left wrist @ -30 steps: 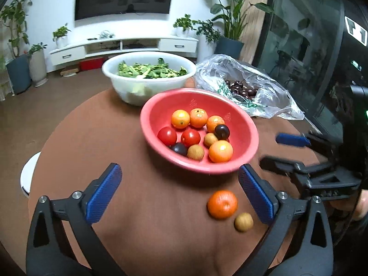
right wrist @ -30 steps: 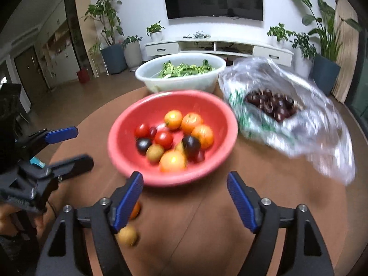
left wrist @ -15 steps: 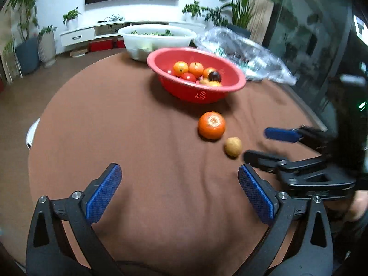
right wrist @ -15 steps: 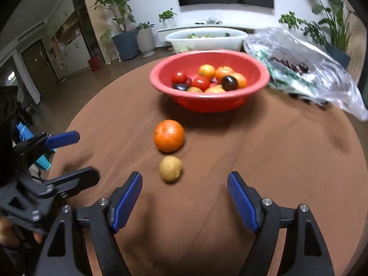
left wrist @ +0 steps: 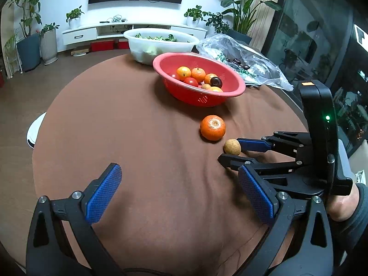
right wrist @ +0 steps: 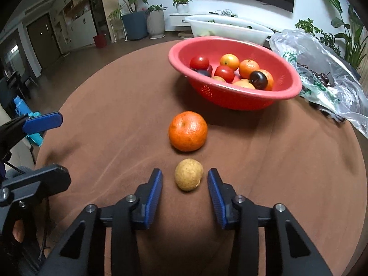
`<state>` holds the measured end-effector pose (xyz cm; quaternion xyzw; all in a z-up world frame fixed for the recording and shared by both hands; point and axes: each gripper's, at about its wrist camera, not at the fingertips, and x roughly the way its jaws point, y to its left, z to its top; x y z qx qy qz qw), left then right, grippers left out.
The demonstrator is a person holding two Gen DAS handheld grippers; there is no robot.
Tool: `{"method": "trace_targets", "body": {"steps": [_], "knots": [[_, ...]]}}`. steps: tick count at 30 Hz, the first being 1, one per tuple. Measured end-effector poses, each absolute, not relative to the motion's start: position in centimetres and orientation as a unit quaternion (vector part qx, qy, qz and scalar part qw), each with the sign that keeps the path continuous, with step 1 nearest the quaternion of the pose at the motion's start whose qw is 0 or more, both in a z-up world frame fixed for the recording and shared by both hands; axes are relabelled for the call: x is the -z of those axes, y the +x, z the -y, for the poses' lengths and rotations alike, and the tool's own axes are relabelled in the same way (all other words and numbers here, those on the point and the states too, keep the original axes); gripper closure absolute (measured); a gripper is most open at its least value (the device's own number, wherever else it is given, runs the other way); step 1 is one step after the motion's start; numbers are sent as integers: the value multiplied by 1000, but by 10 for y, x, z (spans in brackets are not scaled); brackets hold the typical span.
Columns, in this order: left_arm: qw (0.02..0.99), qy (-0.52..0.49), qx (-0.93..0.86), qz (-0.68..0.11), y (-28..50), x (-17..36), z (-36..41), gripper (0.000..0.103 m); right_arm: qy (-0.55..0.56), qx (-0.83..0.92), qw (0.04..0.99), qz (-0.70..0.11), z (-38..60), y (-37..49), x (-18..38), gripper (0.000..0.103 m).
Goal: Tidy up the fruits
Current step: 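Grasp the brown round fruit with the right tool while the left tool grasps the orange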
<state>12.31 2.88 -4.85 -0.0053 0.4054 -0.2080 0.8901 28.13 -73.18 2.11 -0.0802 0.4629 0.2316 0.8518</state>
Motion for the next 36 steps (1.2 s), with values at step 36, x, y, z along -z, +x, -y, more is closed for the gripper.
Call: {"method": "trace_targets", "body": {"steps": [36], "knots": [[852, 121, 236, -451, 213, 79, 75, 19, -23, -188, 865, -465, 788, 280, -30, 76]]}}
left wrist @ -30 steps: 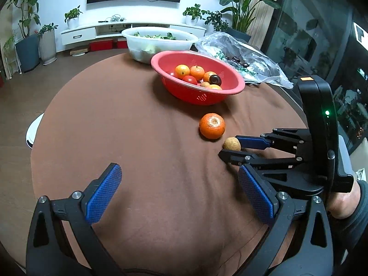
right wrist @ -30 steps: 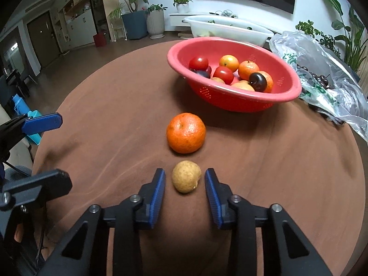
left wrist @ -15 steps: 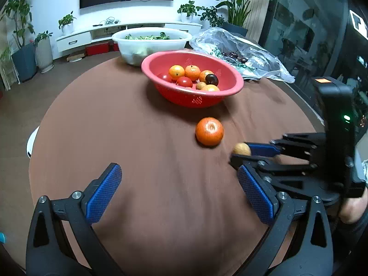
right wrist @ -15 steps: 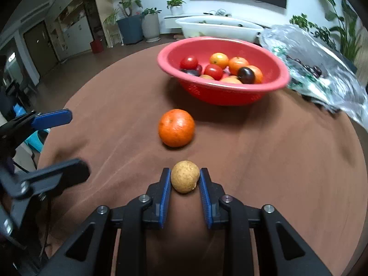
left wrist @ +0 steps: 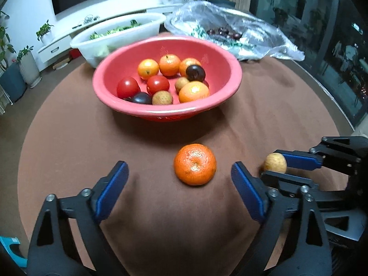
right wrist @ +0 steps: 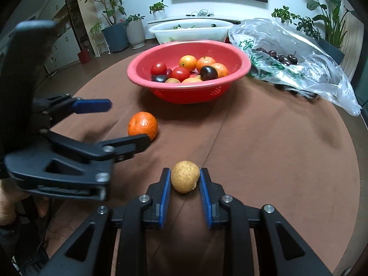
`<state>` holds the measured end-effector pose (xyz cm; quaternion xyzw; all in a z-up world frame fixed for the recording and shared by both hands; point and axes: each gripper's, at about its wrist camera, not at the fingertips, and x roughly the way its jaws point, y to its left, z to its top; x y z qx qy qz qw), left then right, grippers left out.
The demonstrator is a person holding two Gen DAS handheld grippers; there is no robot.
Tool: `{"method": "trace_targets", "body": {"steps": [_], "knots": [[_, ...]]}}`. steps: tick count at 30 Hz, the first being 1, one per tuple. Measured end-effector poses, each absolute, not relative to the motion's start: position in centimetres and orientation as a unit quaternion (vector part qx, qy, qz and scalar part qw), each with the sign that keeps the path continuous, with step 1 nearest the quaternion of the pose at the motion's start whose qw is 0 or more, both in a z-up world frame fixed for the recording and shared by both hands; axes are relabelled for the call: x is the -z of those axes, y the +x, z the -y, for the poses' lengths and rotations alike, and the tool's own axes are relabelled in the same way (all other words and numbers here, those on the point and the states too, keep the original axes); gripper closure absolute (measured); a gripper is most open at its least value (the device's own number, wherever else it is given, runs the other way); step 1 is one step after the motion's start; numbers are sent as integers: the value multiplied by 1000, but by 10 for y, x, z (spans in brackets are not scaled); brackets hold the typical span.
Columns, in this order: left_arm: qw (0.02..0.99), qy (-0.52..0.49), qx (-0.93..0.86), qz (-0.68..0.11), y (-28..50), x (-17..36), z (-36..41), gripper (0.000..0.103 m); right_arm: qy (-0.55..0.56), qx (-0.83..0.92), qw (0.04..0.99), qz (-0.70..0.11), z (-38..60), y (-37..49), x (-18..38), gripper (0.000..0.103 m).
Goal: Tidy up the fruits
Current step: 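Grasp the brown round fruit with the right tool while the left tool grasps the orange, then carry the held orange and brown fruit over the red bowl with both tools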
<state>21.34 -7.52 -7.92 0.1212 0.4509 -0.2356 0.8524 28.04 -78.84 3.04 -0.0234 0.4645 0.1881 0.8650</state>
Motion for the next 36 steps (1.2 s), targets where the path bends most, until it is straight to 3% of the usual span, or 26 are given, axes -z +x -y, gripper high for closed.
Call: {"method": "trace_targets", "body": {"steps": [6, 17, 21, 36], "knots": [[845, 119, 237, -464, 220, 91, 82, 36, -19, -184, 866, -464, 792, 279, -30, 76], [844, 115, 241, -466, 224, 96, 88, 49, -16, -182, 867, -464, 794, 280, -30, 76], [843, 107, 250, -464, 223, 94, 87, 64, -16, -182, 867, -464, 794, 280, -30, 76], [845, 89, 264, -457, 204, 84, 76, 66, -15, -181, 868, -463, 794, 279, -30, 76]]}}
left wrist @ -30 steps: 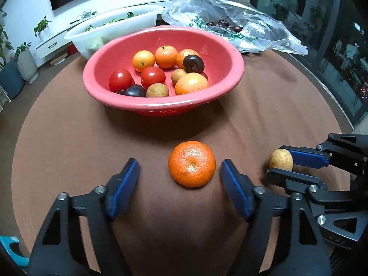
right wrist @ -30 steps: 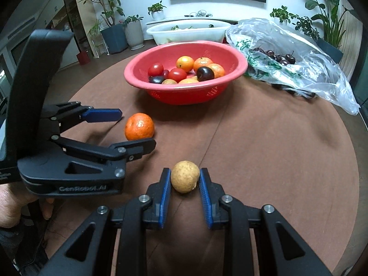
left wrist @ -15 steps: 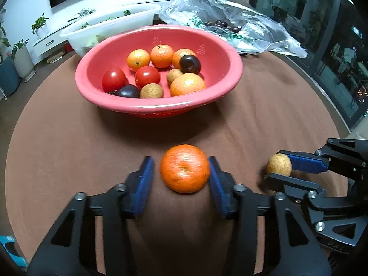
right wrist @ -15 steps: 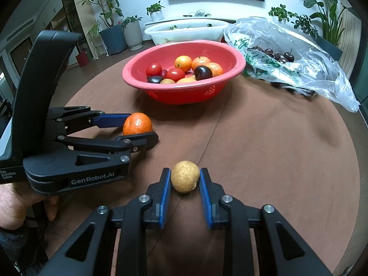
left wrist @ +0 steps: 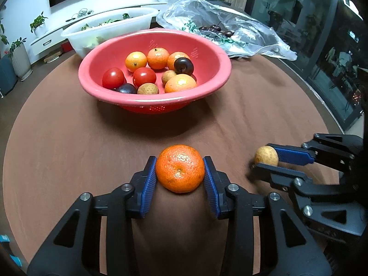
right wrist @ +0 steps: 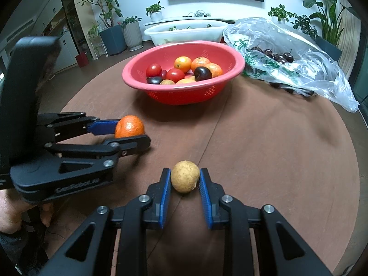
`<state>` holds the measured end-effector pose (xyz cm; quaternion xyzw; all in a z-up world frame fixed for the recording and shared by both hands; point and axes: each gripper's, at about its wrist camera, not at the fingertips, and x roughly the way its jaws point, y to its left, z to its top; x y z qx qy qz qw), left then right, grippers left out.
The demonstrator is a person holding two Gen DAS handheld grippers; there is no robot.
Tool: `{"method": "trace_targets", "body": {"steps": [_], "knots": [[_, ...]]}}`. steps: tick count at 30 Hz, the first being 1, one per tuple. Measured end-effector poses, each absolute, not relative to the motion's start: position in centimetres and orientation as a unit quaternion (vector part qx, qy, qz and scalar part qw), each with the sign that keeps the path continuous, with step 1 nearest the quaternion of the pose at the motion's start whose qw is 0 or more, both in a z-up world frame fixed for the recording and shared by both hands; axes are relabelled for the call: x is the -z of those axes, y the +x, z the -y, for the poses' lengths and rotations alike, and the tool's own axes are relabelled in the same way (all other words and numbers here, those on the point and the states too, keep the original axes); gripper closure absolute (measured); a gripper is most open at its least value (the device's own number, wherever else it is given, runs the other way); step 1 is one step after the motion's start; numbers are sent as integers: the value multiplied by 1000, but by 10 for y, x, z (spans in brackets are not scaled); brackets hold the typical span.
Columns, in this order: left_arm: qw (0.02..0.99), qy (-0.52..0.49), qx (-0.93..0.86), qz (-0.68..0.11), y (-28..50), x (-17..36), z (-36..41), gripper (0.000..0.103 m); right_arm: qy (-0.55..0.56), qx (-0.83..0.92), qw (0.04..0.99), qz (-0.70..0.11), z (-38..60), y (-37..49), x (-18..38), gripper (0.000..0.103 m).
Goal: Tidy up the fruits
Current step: 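Carry the held orange and brown fruit over the red bowl with both tools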
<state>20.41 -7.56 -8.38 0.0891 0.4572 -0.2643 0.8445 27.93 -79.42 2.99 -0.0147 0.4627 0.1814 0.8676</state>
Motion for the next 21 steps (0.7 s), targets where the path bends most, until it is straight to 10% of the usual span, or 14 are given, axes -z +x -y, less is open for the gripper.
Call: {"method": "trace_targets", "body": {"steps": [21], "knots": [[876, 61, 232, -419, 237, 22, 14, 66, -39, -153, 883, -443, 806, 309, -61, 76]]}}
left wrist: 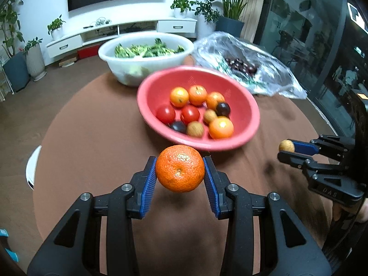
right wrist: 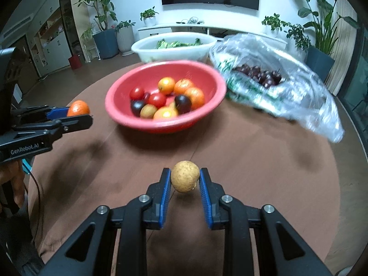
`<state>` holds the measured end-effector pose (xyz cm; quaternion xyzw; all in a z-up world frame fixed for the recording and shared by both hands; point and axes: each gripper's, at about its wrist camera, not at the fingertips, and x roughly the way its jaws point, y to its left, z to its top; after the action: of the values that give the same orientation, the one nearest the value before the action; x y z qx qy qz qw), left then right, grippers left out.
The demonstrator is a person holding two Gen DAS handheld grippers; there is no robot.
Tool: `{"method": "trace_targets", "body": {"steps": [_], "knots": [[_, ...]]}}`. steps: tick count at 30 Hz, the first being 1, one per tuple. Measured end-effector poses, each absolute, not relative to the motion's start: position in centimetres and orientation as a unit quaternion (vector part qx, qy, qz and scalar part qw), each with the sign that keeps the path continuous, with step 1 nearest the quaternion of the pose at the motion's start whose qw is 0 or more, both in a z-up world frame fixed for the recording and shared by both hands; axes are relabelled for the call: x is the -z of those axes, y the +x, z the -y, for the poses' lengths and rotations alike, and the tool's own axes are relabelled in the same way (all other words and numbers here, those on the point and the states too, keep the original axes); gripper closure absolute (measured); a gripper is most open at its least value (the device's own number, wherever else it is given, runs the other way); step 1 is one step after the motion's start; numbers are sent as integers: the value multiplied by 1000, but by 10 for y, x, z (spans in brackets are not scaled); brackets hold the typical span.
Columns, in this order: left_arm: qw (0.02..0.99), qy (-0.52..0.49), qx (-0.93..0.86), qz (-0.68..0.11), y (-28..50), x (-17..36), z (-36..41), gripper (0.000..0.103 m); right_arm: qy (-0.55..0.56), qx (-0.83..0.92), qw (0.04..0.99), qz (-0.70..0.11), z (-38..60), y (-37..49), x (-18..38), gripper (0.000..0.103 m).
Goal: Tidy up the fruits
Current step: 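Carry the held orange and brown fruit over the red bowl with both tools, then open both tools to drop the orange and brown fruit into the red bowl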
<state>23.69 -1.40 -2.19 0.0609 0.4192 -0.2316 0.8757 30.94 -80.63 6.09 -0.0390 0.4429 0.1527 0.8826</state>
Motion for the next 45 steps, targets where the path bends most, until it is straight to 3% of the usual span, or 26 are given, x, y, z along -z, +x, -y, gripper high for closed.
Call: {"method": "trace_targets", "body": {"steps": [10, 16, 31, 45], "knots": [[887, 65, 229, -396, 290, -14, 25, 66, -64, -147, 897, -413, 801, 364, -97, 76], [878, 71, 244, -406, 318, -9, 49, 66, -76, -162, 897, -403, 781, 396, -107, 76], [861, 82, 247, -437, 348, 42, 76, 66, -84, -183, 878, -434, 760, 431, -71, 76], [861, 85, 246, -436, 353, 50, 81, 65, -85, -180, 872, -448, 759, 445, -53, 76]]}}
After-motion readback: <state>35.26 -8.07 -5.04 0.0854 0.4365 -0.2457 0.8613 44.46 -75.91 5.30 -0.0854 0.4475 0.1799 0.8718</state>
